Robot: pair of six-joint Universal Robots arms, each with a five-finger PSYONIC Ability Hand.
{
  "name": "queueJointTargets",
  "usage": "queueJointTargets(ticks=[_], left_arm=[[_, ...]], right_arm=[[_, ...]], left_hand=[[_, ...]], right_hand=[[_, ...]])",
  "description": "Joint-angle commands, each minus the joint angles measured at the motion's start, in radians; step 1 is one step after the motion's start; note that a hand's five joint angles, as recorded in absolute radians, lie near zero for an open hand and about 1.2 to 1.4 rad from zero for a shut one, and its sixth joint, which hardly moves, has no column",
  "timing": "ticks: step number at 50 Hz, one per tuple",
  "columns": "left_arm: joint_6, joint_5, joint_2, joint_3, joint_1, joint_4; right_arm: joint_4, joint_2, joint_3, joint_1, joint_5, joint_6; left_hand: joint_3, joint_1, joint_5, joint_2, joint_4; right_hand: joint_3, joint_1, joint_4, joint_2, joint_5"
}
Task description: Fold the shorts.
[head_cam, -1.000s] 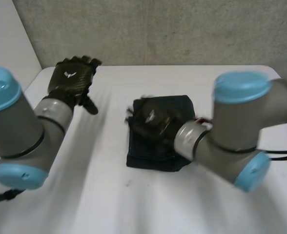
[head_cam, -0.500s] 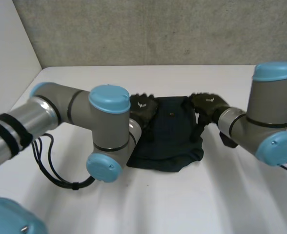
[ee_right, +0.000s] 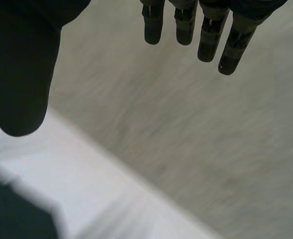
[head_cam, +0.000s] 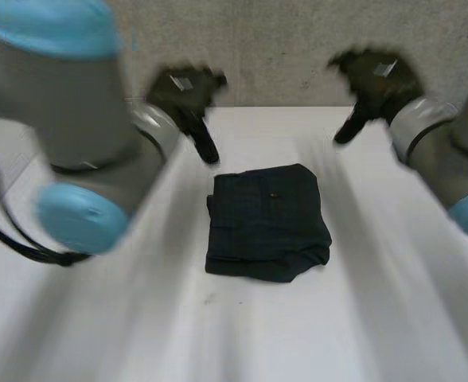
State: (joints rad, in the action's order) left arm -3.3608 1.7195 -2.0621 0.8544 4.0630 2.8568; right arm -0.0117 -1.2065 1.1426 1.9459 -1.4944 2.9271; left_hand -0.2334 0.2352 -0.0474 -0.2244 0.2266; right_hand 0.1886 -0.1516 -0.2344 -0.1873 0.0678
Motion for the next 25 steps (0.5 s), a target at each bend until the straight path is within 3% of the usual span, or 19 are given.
queueJointTargets(ticks=[1,7,21,24,25], left_arm=[[0.078,0.000,0.376,0.162,0.213,-0.020],[0.087,-0.060,0.485,0.264,0.300,-0.074],[0.141,-0.084,0.485,0.344,0.280,-0.083],[0.152,-0.084,0.481,0.357,0.270,-0.067],[0.152,-0.086,0.479,0.370,0.269,-0.057]], right_arm=[[-0.020,-0.226,0.051,-0.010,-0.158,0.018],[-0.180,-0.254,0.040,-0.044,-0.118,0.024],[-0.203,-0.235,0.026,-0.054,-0.081,0.018],[-0.201,-0.185,0.034,-0.050,-0.041,0.017],[-0.203,-0.126,0.037,-0.042,0.012,0.015]], left_hand=[[-0.007,0.005,-0.018,-0.015,0.013],[-0.007,0.005,-0.018,-0.015,0.013],[0.049,-0.051,0.038,0.040,-0.042],[0.049,-0.051,0.038,0.040,-0.042],[0.049,-0.051,0.038,0.040,-0.042]], right_hand=[[-0.014,-0.023,0.060,0.013,-0.068],[-0.014,-0.023,0.060,0.013,-0.068],[-0.014,-0.023,0.060,0.013,-0.068],[-0.014,-0.023,0.060,0.013,-0.068],[-0.014,-0.023,0.060,0.013,-0.068]])
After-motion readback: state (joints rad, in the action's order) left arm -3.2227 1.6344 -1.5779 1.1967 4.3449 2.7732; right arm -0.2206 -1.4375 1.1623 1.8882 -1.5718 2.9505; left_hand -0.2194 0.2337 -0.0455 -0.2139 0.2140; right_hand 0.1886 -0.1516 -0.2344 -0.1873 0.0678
